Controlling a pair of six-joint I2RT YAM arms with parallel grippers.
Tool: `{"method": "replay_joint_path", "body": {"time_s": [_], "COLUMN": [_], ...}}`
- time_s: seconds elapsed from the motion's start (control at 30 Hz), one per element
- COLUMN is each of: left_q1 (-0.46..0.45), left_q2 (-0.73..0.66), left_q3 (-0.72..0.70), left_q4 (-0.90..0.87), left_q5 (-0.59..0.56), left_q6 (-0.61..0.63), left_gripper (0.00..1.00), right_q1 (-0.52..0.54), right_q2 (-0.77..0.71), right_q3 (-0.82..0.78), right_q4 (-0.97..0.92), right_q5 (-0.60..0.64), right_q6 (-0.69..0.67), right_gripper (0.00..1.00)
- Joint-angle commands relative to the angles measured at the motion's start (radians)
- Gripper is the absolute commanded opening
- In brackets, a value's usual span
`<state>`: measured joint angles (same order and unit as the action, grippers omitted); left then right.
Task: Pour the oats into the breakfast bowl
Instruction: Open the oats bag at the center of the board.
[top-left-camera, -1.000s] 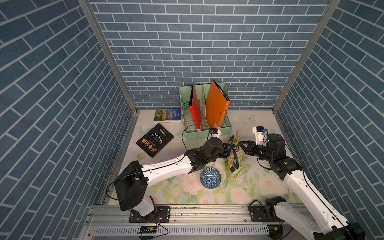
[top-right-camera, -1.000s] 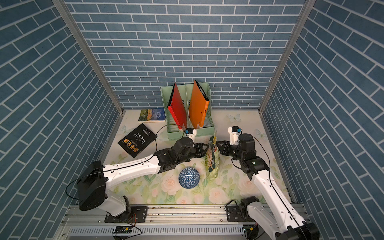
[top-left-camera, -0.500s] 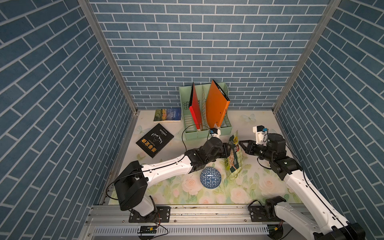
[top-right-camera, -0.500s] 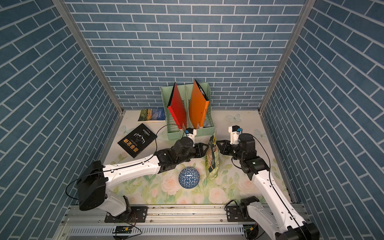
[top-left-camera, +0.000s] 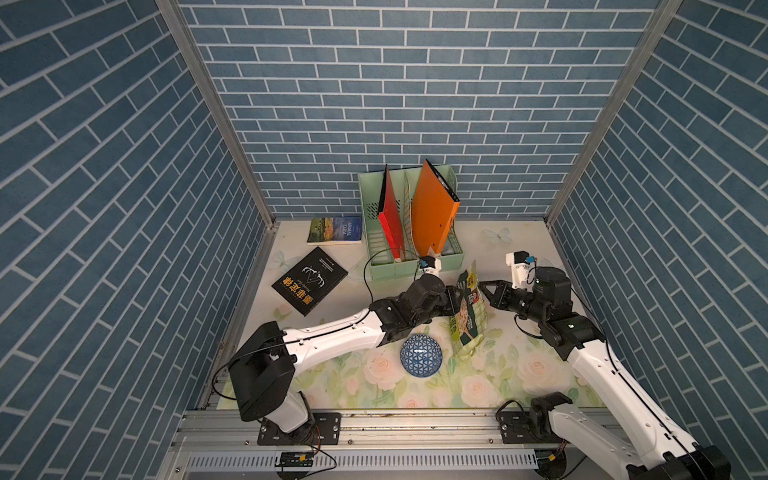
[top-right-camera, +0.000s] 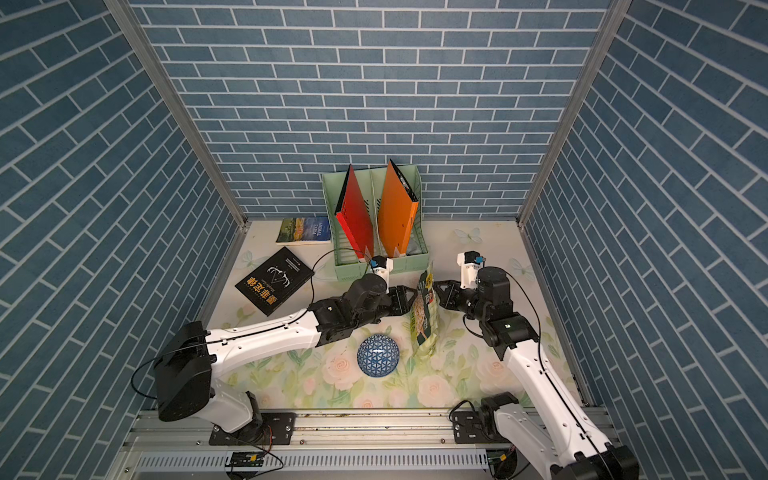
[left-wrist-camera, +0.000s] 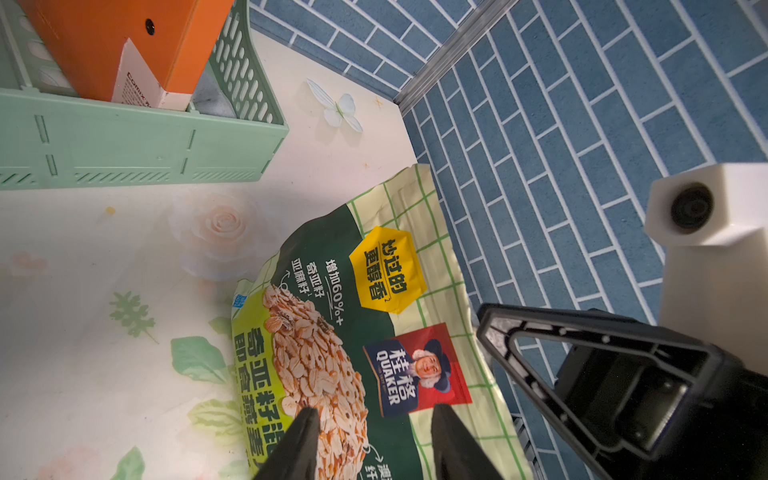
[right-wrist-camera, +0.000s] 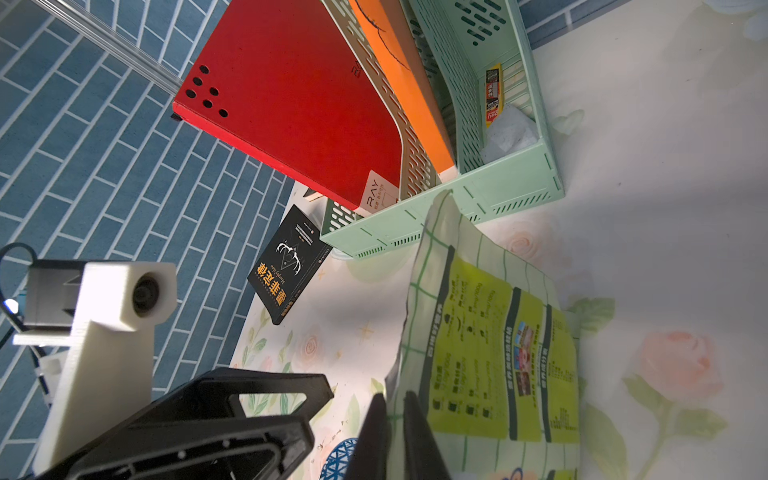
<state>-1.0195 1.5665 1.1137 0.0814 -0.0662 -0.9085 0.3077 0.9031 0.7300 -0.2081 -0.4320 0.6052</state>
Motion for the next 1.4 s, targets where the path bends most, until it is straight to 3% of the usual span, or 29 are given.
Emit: {"method": "replay_joint_path", "body": {"time_s": [0.0, 0.47, 0.63, 0.77, 0.93, 1.17, 1.37], "left_q1": [0.005, 0.005, 0.004, 0.005, 0.009, 0.028, 0.040], "left_q2": [0.010, 0.015, 0.015, 0.011, 0.000, 0.054, 0.104], "left_q3": [-0.003, -0.002, -0.003, 0.002, 0.009, 0.085, 0.150], "left_q4": [-0.002, -0.002, -0.005, -0.008, 0.022, 0.072, 0.067], "left_q5": [-0.009, -0.011, -0.015, -0.026, -0.029, 0.057, 0.073], "left_q6": [0.003, 0.003, 0.003, 0.005, 0.008, 0.013, 0.016], "left_gripper": [0.49, 0.50, 0.50, 0.50, 0.52, 0.56, 0.51], "right_q1": [0.004, 0.050, 0.095, 0.102, 0.102, 0.102, 0.102], "right_q2": [0.002, 0.011, 0.036, 0.044, 0.029, -0.023, -0.013], "right_q3": [0.009, 0.024, 0.054, 0.056, 0.035, -0.027, -0.053], "right_q4": [-0.041, -0.061, -0.109, -0.146, -0.125, 0.061, 0.111], "right_q5": [0.034, 0.047, 0.123, 0.172, 0.164, 0.040, 0.016], "right_q6": [-0.030, -0.058, -0.077, -0.082, -0.069, 0.028, 0.056], "right_gripper": [0.12, 0.23, 0.23, 0.17, 0.00, 0.00, 0.00]}}
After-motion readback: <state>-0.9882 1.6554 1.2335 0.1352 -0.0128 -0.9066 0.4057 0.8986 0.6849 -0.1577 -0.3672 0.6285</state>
